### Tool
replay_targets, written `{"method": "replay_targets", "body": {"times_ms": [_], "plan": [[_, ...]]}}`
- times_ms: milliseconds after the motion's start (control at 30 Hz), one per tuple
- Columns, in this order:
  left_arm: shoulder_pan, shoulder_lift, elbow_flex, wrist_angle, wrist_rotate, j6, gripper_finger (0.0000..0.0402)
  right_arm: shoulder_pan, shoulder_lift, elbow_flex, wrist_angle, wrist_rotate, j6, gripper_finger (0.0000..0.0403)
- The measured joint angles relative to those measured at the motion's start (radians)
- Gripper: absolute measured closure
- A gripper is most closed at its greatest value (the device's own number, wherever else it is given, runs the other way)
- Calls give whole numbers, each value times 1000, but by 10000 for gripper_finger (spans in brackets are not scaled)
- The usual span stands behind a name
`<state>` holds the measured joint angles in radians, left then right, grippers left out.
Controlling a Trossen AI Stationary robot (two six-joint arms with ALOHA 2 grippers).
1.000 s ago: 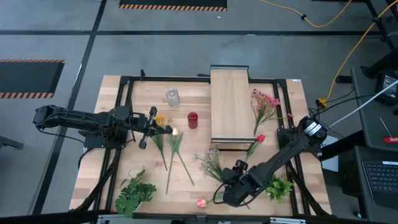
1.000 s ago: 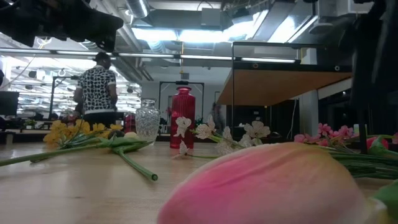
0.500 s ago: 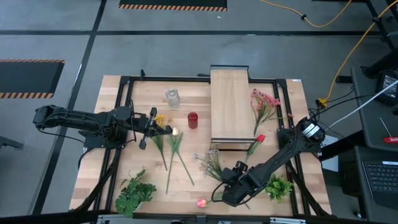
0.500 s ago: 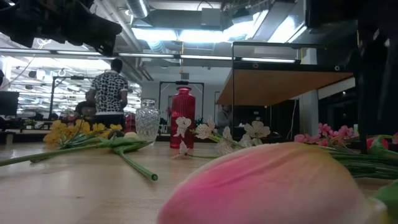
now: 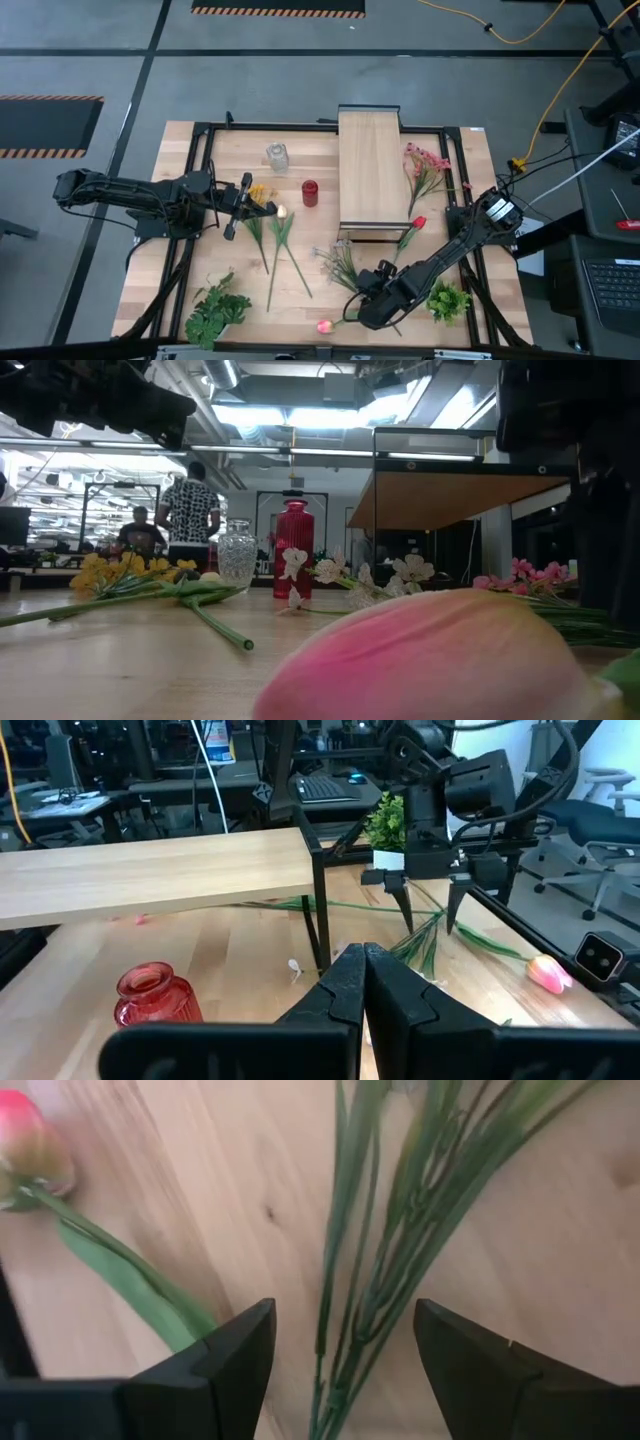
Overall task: Pick and place flowers into a vace then onto a shelf
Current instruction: Put the white flowers into the red vase
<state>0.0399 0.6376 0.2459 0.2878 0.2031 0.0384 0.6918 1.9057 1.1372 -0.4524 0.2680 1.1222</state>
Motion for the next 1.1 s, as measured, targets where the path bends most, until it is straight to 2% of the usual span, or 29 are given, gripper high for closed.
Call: {"method": "replay_targets", "body": {"times_ms": [233,400,567,800,967,1100], "plan": [[0,0,0,0,0,1,398,-1,-5,-47,53,10,1,182],[0,0,0,0,0,1,398,-2,-6,-56,52,11,0,213],[0,0,0,0,0,1,398,-3,-6,-59,54,12,0,271],[0,0,0,0,0,1,398,-3,-4,-60,57,12,55,385],[0,0,0,0,0,1,398,-9,-3,-60,75,14,130,390],[0,0,0,0,0,1,398,-11,-3,-61,104,30,115,397]]}}
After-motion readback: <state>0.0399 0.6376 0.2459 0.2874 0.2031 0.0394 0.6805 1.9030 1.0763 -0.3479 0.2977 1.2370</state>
